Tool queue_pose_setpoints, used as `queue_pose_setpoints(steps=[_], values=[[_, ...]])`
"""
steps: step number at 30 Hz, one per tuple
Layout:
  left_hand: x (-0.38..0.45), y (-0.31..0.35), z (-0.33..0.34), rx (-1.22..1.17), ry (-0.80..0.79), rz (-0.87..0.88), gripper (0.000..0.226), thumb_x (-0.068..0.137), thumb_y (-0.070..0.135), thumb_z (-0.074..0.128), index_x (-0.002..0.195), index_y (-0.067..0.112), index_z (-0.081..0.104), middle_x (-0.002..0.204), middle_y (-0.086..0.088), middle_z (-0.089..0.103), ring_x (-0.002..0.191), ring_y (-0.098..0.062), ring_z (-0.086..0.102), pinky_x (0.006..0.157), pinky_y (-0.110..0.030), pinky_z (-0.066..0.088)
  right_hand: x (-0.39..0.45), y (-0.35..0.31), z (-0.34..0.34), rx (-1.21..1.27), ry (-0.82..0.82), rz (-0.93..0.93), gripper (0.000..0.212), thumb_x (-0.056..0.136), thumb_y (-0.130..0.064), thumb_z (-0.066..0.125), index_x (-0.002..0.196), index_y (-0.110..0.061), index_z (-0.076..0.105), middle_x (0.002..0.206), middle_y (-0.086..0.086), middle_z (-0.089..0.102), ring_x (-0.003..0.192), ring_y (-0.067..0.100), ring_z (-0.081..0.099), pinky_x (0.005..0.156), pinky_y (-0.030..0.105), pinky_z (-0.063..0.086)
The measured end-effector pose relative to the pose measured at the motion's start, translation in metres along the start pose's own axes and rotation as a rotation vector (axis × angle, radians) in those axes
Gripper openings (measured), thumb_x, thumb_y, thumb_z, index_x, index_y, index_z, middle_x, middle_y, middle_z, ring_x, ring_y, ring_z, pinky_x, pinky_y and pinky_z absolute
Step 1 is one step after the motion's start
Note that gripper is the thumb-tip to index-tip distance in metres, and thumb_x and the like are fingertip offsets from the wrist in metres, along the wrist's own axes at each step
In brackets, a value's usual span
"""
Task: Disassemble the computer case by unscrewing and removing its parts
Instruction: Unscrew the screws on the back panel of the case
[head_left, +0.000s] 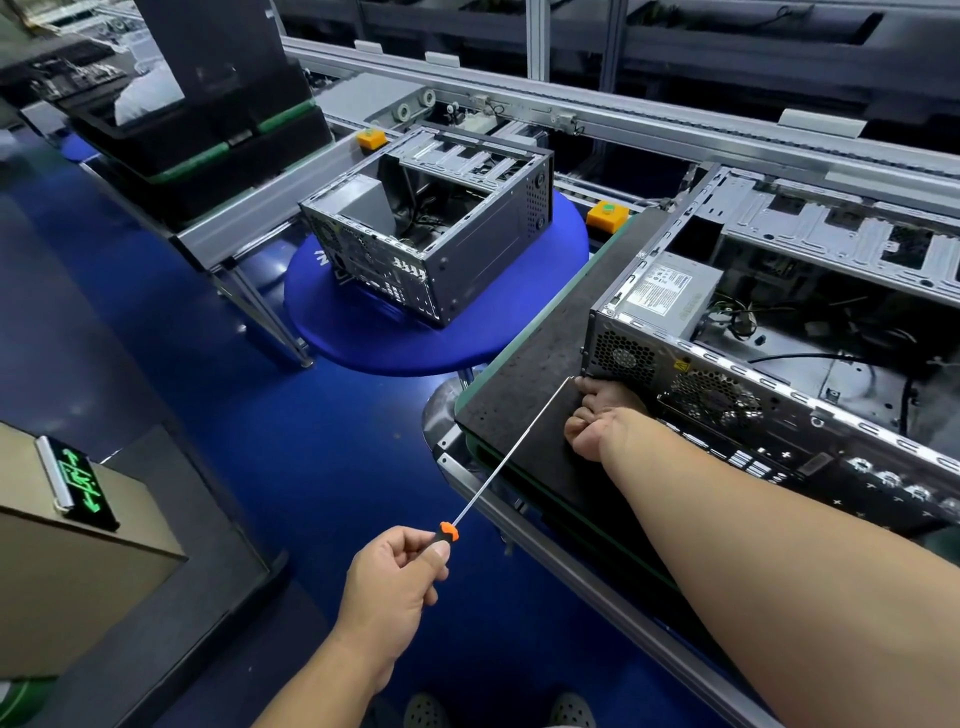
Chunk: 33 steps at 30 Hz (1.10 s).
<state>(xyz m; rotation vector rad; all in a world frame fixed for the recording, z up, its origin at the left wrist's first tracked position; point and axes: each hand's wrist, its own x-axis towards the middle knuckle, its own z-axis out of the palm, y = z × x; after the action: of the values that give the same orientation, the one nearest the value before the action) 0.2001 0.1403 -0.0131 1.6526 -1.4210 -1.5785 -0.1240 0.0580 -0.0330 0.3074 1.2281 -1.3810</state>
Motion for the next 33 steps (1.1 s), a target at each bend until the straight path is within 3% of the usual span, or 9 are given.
queue_pose_setpoints(steps=[2,4,7,12,17,21,27,31,33], values=[[0.001,0.0,0.0,0.001,-0.002,0.001,0.007,0.098,0.021,0.072,0.093,0.02,0.077,0.081,-0.01,0.076,0.062,-0.015,0.062,0.057,-0.026,0.049,0.001,0.001,-0.001,0.028,0.022,-0.003,0.024,0.101,-0.016,0.051,0.077,-0.018,0.044,0.059,-0.001,0.036,0.03,0.01,0.011,0.037,0.017,0.01],[0.001,0.001,0.0,-0.003,-0.004,0.001,0.008,0.098,0.021,0.072,0.091,0.021,0.077,0.081,-0.01,0.076,0.062,-0.015,0.062,0.058,-0.026,0.049,0.002,0.003,-0.001,0.05,0.081,-0.014,0.03,0.098,-0.014,0.053,0.073,-0.022,0.038,0.048,-0.002,0.025,0.032,0.01,0.009,0.036,0.017,0.009],[0.003,0.001,-0.002,-0.005,-0.009,-0.001,0.009,0.098,0.02,0.072,0.091,0.022,0.077,0.081,-0.01,0.076,0.062,-0.015,0.062,0.059,-0.028,0.05,0.001,0.008,0.0,0.037,0.171,-0.029,0.037,0.094,-0.012,0.056,0.067,-0.025,0.034,0.052,-0.004,0.016,0.031,0.01,0.007,0.035,0.015,0.009],[0.002,0.001,-0.004,-0.005,-0.021,-0.005,0.008,0.098,0.019,0.072,0.092,0.019,0.077,0.081,-0.011,0.076,0.062,-0.015,0.061,0.059,-0.027,0.049,-0.008,0.015,0.001,-0.025,0.239,-0.089,0.025,0.091,-0.017,0.062,0.07,-0.019,0.048,0.035,-0.007,0.025,0.03,0.009,0.012,0.036,0.015,0.012],[-0.003,0.0,-0.009,-0.004,-0.057,-0.031,0.012,0.097,0.018,0.072,0.088,0.022,0.079,0.081,-0.012,0.075,0.061,-0.016,0.061,0.055,-0.022,0.049,-0.015,0.014,-0.001,-0.125,0.057,-0.076,0.032,0.1,-0.043,0.058,0.076,-0.02,0.057,0.045,-0.009,0.019,0.036,0.008,0.009,0.039,0.018,0.009],[-0.007,-0.001,-0.012,0.002,-0.064,-0.031,0.013,0.097,0.018,0.073,0.087,0.022,0.079,0.08,-0.012,0.075,0.061,-0.015,0.06,0.055,-0.022,0.048,-0.014,0.017,0.001,-0.186,0.073,-0.134,0.029,0.107,-0.033,0.051,0.086,-0.015,0.06,0.049,-0.007,0.021,0.034,0.006,0.015,0.034,0.018,0.013],[-0.01,-0.002,-0.024,-0.026,-0.059,-0.026,0.012,0.096,0.017,0.074,0.087,0.023,0.08,0.08,-0.013,0.075,0.061,-0.016,0.06,0.053,-0.022,0.047,-0.022,0.014,0.008,-0.369,0.254,-0.217,0.035,0.104,-0.036,0.05,0.075,-0.018,0.056,0.067,0.001,0.04,0.048,0.014,0.031,0.04,0.021,0.027],[-0.008,-0.005,-0.034,-0.083,-0.049,-0.034,0.014,0.096,0.015,0.073,0.086,0.023,0.08,0.079,-0.016,0.073,0.06,-0.017,0.058,0.051,-0.021,0.045,-0.033,0.012,0.002,-0.661,0.164,-0.303,0.027,0.103,-0.025,0.043,0.076,-0.026,0.046,0.075,-0.003,0.042,0.061,0.012,0.039,0.057,0.029,0.037],[-0.003,-0.006,-0.038,-0.102,-0.038,-0.029,0.014,0.096,0.015,0.073,0.086,0.021,0.079,0.078,-0.016,0.073,0.06,-0.018,0.058,0.052,-0.021,0.045,-0.035,0.011,0.005,-0.752,0.175,-0.314,0.023,0.098,-0.018,0.046,0.077,-0.022,0.052,0.074,0.001,0.048,0.06,0.016,0.043,0.056,0.028,0.038]])
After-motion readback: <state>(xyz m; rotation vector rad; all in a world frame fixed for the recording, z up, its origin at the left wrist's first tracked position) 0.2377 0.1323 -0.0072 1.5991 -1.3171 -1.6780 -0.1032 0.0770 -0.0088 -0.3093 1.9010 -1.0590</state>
